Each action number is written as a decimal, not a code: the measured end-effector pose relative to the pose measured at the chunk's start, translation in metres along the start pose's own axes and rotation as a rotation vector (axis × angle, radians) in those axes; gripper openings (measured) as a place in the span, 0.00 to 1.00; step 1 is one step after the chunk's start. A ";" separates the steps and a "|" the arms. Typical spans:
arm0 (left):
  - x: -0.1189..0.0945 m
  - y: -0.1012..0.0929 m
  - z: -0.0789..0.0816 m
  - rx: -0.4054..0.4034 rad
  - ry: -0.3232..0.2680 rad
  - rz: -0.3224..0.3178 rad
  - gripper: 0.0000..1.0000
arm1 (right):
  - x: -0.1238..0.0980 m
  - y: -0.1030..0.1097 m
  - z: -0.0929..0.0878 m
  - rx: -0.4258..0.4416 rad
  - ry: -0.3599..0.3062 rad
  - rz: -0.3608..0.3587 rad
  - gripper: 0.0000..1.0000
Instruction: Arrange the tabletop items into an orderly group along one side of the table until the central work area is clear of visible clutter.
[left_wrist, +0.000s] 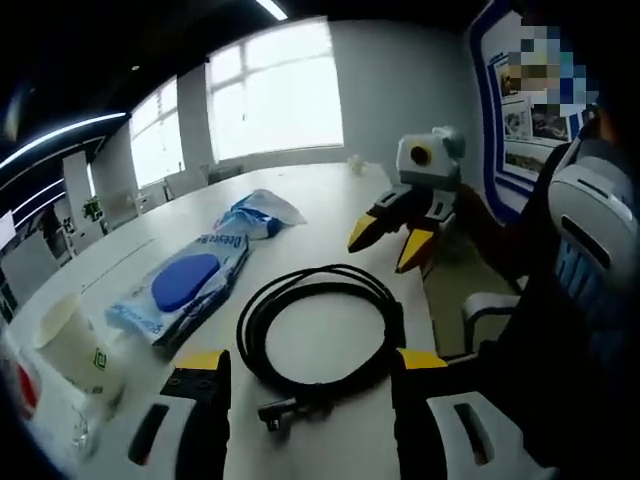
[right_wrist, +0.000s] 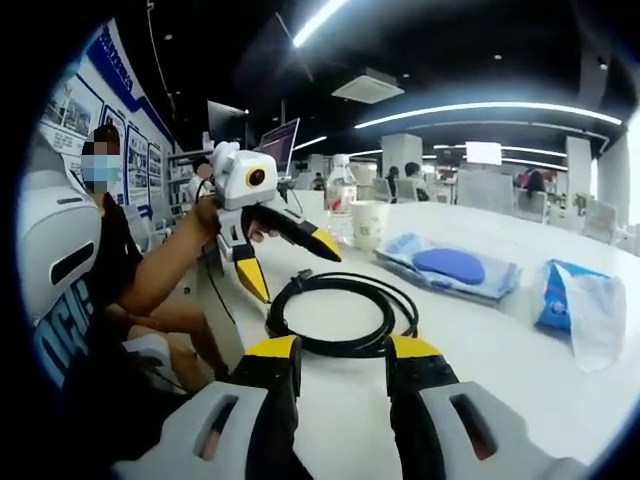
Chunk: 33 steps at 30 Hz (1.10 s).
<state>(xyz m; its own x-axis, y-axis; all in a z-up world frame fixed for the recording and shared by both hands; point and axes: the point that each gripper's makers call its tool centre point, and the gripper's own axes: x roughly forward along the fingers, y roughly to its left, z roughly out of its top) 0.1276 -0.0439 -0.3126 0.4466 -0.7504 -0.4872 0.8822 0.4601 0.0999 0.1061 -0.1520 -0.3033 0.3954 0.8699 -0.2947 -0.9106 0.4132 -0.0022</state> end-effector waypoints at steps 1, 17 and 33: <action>0.000 0.000 -0.001 -0.002 0.004 0.001 0.64 | 0.000 0.000 -0.001 0.001 0.003 0.000 0.31; 0.003 -0.003 -0.005 -0.008 0.002 -0.030 0.64 | 0.004 -0.008 -0.012 -0.043 0.056 -0.021 0.36; 0.012 -0.008 -0.012 -0.016 0.010 -0.065 0.64 | 0.010 -0.007 -0.009 -0.084 0.035 -0.015 0.39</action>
<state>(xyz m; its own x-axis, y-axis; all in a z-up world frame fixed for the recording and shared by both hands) 0.1243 -0.0503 -0.3297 0.3872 -0.7741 -0.5007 0.9065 0.4187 0.0538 0.1154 -0.1486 -0.3150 0.4062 0.8532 -0.3272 -0.9120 0.4009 -0.0869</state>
